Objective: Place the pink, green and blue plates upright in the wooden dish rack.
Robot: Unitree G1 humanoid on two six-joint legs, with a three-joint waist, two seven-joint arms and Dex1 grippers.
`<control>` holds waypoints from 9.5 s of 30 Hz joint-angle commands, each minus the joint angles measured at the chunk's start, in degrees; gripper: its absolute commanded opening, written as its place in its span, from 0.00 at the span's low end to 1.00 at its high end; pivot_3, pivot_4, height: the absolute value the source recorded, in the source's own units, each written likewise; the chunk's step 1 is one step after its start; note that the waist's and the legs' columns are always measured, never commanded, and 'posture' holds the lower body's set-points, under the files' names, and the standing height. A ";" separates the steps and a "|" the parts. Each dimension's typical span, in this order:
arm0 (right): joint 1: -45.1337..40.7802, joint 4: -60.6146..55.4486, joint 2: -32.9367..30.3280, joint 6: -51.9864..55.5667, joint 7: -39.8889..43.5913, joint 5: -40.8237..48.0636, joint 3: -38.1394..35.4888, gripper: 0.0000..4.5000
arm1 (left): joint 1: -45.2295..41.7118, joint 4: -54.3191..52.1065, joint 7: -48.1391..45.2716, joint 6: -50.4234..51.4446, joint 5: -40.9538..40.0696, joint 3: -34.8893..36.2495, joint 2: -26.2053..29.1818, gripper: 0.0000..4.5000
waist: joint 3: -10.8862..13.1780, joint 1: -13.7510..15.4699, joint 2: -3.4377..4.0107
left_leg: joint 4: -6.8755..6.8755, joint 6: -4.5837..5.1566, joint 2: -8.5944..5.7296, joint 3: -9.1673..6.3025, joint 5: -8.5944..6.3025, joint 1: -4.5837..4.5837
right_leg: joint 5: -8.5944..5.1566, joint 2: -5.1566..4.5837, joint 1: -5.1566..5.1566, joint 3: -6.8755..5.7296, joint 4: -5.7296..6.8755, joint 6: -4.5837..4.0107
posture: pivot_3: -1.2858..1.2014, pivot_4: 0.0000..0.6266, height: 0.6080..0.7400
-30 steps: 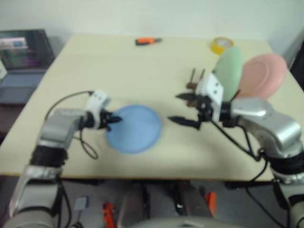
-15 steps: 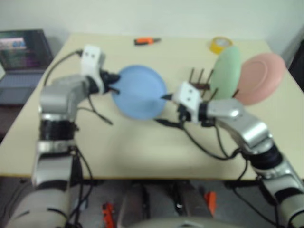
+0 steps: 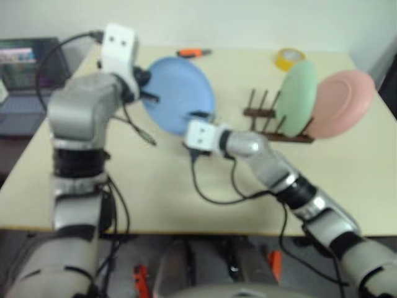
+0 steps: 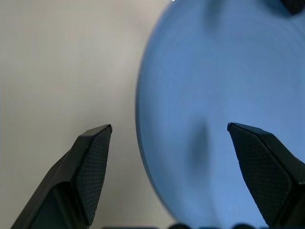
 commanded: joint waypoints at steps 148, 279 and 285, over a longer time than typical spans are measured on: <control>5.56 -15.35 -10.27 34.82 -0.96 48.51 -47.44 0.00 | 23.17 -18.11 -36.23 -21.10 -19.14 -0.28 19.45 0.72 | -0.03 -0.01 -0.07 | -0.12 -0.03 0.07 0.02 0.01 0.06 | -0.29 0.02 0.02 0.01 -0.05 -0.06 | 0.52 0.24 1.00; 14.98 33.99 -58.55 11.38 51.37 35.99 -56.29 0.28 | 25.95 -7.11 -41.58 -29.03 -11.12 3.22 23.92 0.80 | 0.00 -0.57 0.20 | -0.04 0.04 0.00 0.30 0.03 0.61 | -0.26 -0.06 0.37 0.28 -0.06 -0.28 | 0.52 0.24 1.00; 13.78 36.10 -58.41 12.79 56.88 36.91 -56.13 0.74 | 31.59 -7.22 -44.63 -29.87 -13.04 7.85 28.12 1.00 | 0.01 -0.50 0.21 | -0.15 0.03 0.02 0.36 0.02 0.61 | -0.30 -0.12 0.31 0.26 -0.10 -0.33 | 0.52 0.24 1.00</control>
